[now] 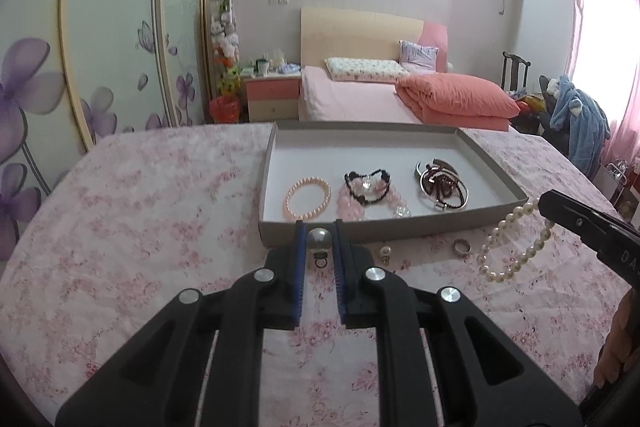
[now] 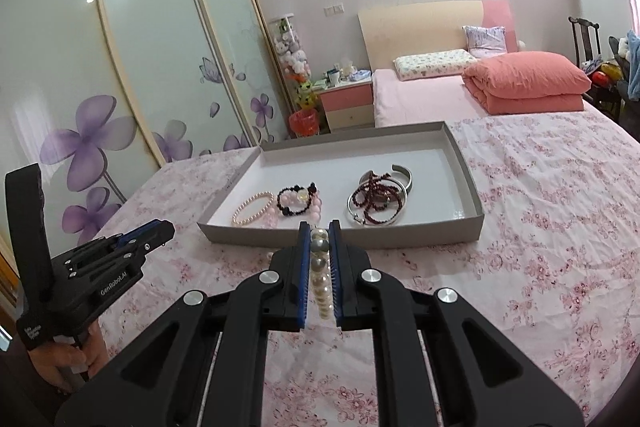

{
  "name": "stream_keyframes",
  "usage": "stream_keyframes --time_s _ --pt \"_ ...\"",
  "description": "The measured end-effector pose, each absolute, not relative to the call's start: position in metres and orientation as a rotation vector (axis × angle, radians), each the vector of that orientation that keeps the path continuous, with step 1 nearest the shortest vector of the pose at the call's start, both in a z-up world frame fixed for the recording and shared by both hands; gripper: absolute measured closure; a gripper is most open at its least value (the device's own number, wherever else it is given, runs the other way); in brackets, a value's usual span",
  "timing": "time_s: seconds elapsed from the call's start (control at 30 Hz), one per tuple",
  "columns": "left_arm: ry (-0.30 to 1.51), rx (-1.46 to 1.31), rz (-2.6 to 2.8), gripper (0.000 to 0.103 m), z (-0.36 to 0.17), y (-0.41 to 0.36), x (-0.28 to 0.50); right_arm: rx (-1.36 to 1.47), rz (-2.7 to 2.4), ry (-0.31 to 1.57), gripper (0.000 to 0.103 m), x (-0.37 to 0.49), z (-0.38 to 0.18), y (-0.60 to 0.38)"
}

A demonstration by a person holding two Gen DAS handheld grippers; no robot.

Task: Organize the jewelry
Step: 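Carry the pearl bracelet over the tray while the left tool carries the pearl earring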

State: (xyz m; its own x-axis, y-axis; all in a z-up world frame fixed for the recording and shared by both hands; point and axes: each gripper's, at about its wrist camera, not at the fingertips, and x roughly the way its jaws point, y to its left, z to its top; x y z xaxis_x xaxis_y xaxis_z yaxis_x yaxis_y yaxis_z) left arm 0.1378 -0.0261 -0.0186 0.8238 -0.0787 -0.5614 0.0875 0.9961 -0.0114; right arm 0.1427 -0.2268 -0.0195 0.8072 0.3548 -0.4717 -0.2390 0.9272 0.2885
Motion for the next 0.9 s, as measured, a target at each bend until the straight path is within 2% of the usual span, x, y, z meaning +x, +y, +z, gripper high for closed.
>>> stream_keyframes --time_s 0.9 --pt "0.403 0.059 -0.084 0.089 0.025 -0.043 0.118 0.074 0.214 0.239 0.093 0.113 0.04 -0.208"
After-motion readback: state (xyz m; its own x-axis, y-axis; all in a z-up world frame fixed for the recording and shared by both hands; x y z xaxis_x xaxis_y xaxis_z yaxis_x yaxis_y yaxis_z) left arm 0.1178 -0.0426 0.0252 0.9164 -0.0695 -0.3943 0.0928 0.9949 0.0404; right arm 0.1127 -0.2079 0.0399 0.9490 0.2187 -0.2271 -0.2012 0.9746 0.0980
